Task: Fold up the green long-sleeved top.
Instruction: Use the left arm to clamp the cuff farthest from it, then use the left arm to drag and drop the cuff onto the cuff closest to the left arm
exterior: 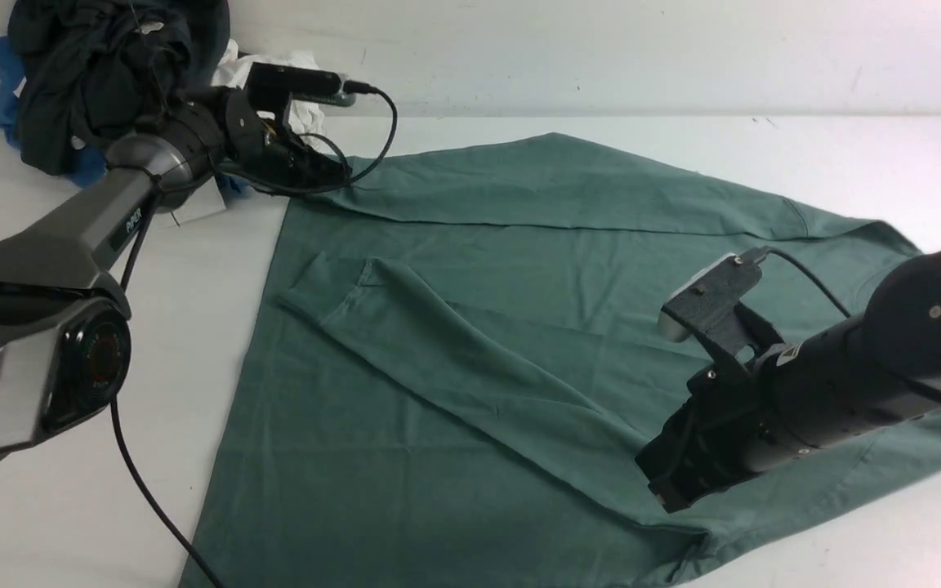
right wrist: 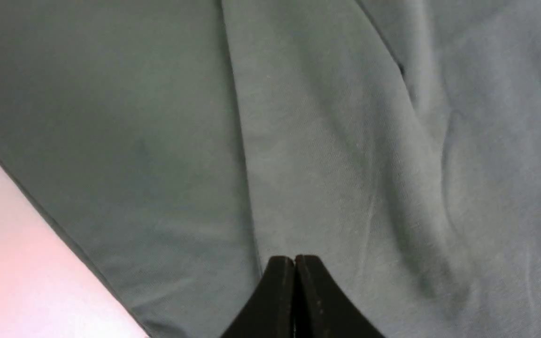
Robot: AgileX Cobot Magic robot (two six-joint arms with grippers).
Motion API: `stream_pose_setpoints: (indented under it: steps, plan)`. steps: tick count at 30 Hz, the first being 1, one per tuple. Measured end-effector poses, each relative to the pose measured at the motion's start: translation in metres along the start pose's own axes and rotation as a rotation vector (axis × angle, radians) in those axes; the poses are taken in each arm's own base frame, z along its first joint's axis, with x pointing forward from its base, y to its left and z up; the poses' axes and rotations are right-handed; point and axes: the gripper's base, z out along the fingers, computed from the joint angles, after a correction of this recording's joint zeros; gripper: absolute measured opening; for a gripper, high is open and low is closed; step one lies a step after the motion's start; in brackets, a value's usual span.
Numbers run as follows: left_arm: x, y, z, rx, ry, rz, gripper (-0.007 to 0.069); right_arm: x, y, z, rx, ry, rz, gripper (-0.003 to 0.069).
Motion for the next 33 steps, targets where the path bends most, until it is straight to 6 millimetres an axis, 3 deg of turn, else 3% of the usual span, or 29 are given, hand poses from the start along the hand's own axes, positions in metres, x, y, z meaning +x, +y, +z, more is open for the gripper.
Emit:
stream_pose_setpoints:
  steps: [5, 6, 7, 8, 11, 13, 19, 20, 21, 22, 23, 27, 33]
  plan:
    - [-0.031, -0.009, -0.051, 0.024, 0.024, 0.016, 0.0023, 0.000, 0.000, 0.000, -0.003, 0.004, -0.001, -0.0005]
    - [-0.038, -0.013, -0.072, 0.037, 0.063, 0.022, 0.0023, 0.001, 0.000, 0.000, -0.004, 0.008, -0.006, -0.0005]
    - [-0.039, -0.013, -0.074, 0.039, 0.069, 0.023, 0.0023, 0.001, 0.000, 0.000, -0.003, 0.008, -0.007, -0.0005]
    - [-0.045, -0.017, -0.094, 0.051, 0.107, 0.030, 0.0023, 0.001, 0.000, 0.000, -0.003, 0.014, -0.014, -0.0005]
    - [-0.044, -0.022, -0.128, 0.083, 0.263, 0.055, 0.0023, 0.002, 0.000, 0.000, 0.004, 0.022, -0.032, -0.0004]
    - [-0.039, -0.024, -0.140, 0.097, 0.318, 0.070, 0.0023, 0.002, 0.000, -0.001, 0.009, 0.020, -0.040, -0.0004]
    - [0.025, -0.032, -0.132, 0.151, 0.585, 0.031, 0.0023, -0.002, 0.001, -0.012, 0.028, -0.017, -0.035, -0.0004]
    - [0.050, -0.036, -0.129, 0.156, 0.678, 0.035, 0.0023, -0.004, 0.003, -0.018, 0.035, -0.037, -0.039, -0.0004]
    - [0.053, -0.037, -0.128, 0.156, 0.689, 0.037, 0.0023, -0.004, 0.003, -0.019, 0.036, -0.039, -0.040, -0.0004]
    - [0.077, -0.043, -0.126, 0.156, 0.773, 0.056, 0.0023, -0.006, 0.004, -0.025, 0.044, -0.060, -0.046, -0.0004]
    - [0.086, -0.047, -0.126, 0.151, 0.801, 0.075, 0.0023, -0.007, 0.005, -0.029, 0.051, -0.075, -0.050, -0.0004]
    - [0.096, -0.064, -0.126, 0.140, 0.822, 0.146, 0.0023, -0.011, 0.007, -0.041, 0.074, -0.119, -0.064, -0.0004]
    - [0.080, -0.093, -0.143, 0.146, 0.735, 0.239, 0.0023, -0.012, 0.010, -0.049, 0.079, -0.137, -0.074, -0.0004]
